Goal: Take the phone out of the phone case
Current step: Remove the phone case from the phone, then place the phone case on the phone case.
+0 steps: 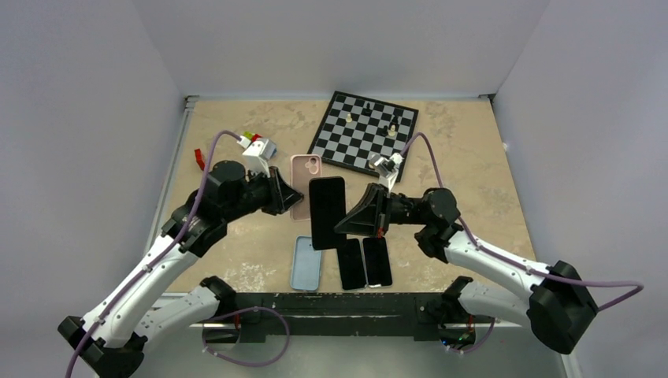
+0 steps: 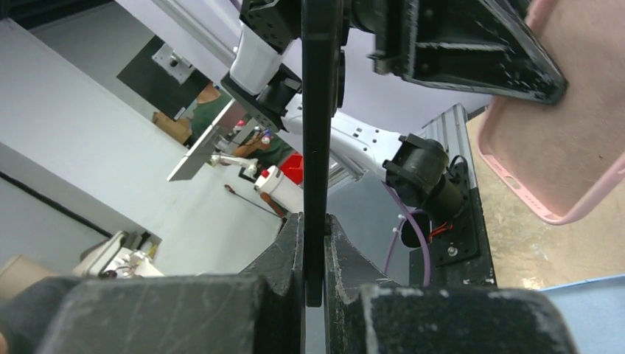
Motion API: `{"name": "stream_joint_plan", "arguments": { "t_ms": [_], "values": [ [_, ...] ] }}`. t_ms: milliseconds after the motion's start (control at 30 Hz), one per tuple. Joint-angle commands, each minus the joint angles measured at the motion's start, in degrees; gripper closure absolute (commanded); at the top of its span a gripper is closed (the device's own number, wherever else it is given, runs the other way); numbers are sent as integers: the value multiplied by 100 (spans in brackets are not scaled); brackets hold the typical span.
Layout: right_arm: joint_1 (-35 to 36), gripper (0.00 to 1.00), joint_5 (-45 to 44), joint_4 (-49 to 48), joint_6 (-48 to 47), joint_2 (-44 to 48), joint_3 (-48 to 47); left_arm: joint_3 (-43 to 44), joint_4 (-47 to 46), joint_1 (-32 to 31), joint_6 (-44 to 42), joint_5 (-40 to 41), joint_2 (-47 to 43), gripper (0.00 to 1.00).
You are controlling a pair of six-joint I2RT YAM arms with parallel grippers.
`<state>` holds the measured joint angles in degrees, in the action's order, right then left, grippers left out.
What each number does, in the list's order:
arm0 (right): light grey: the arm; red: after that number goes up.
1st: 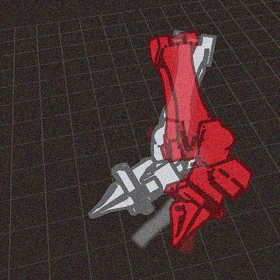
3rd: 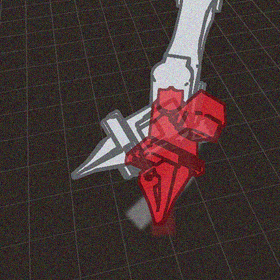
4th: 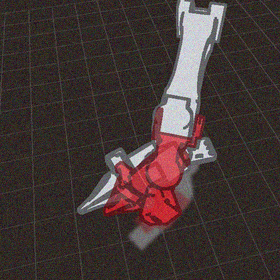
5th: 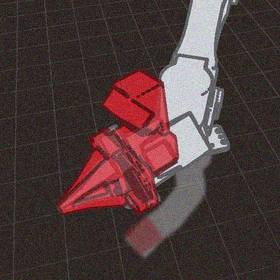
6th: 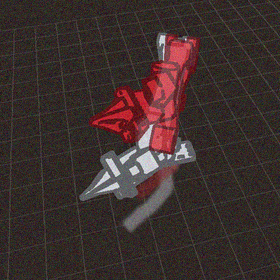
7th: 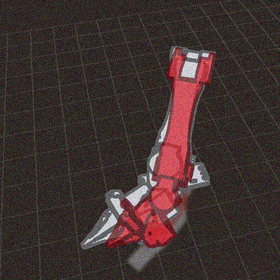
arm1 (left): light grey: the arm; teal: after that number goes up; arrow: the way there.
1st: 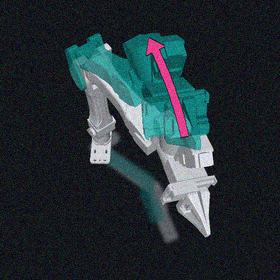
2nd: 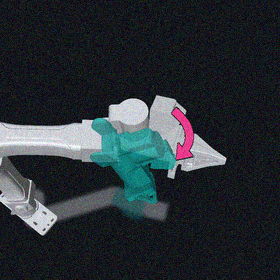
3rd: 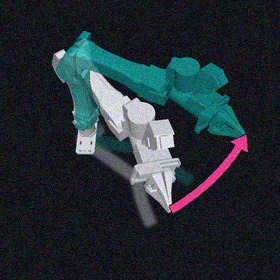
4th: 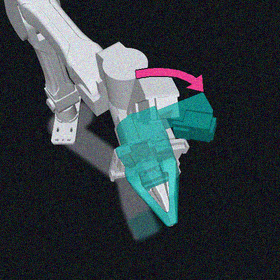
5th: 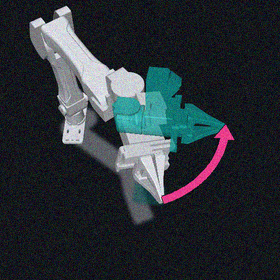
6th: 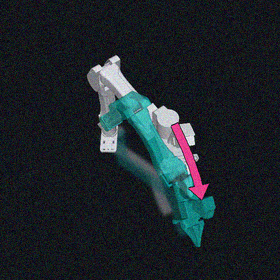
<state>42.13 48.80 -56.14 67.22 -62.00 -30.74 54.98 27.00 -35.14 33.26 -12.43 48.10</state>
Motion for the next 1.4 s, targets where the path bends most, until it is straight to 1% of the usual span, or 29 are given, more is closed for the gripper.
{"name": "stream_joint_plan", "arguments": {
  "t_ms": [0, 67, 167, 233, 300, 400, 500, 667, 800, 933, 1167, 1367],
  "values": [
    [19, 100, -81, 249, -524, 502, -243, 14, 825, 32, -87, 985, -68, 100],
    [14, 100, -223, 756, -806, 703, -317, -121, 899, 25, -139, 885, -163, 100],
    [-19, 100, -504, 1701, -1287, 1020, -487, -371, 1110, 20, -116, 432, -223, 100],
    [-81, 100, -550, 1856, -1411, 1100, -517, -799, 1067, -20, 122, 125, -344, 100],
    [-151, 100, -474, 1841, -1408, 1086, -518, -1450, 844, -191, 441, 16, -575, 100],
    [-217, 100, -372, 1665, -1302, 1003, -512, -2063, 634, -620, 944, 250, -804, 100],
    [-238, 100, -300, 1473, -1205, 898, -490, -2465, 399, -891, 1191, 601, -898, 100],
    [-249, 100, -248, 1380, -1118, 819, -452, -3034, -331, -1075, 1430, 561, -832, 100],
    [-271, 100, -297, 1376, -1096, 900, -362, -3308, -532, -1123, 1480, 656, -728, 100],
    [-269, 100, -312, 1363, -1069, 911, -311, -3532, -924, -1120, 1619, 552, -773, 100],
    [-271, 100, -276, 1317, -1037, 852, -319, -3735, -1242, -1123, 1787, 500, -667, 100],
    [-268, 100, -291, 1251, -1010, 861, -250, -3811, -1101, -1123, 1860, 477, -726, 100]
  ]
}}
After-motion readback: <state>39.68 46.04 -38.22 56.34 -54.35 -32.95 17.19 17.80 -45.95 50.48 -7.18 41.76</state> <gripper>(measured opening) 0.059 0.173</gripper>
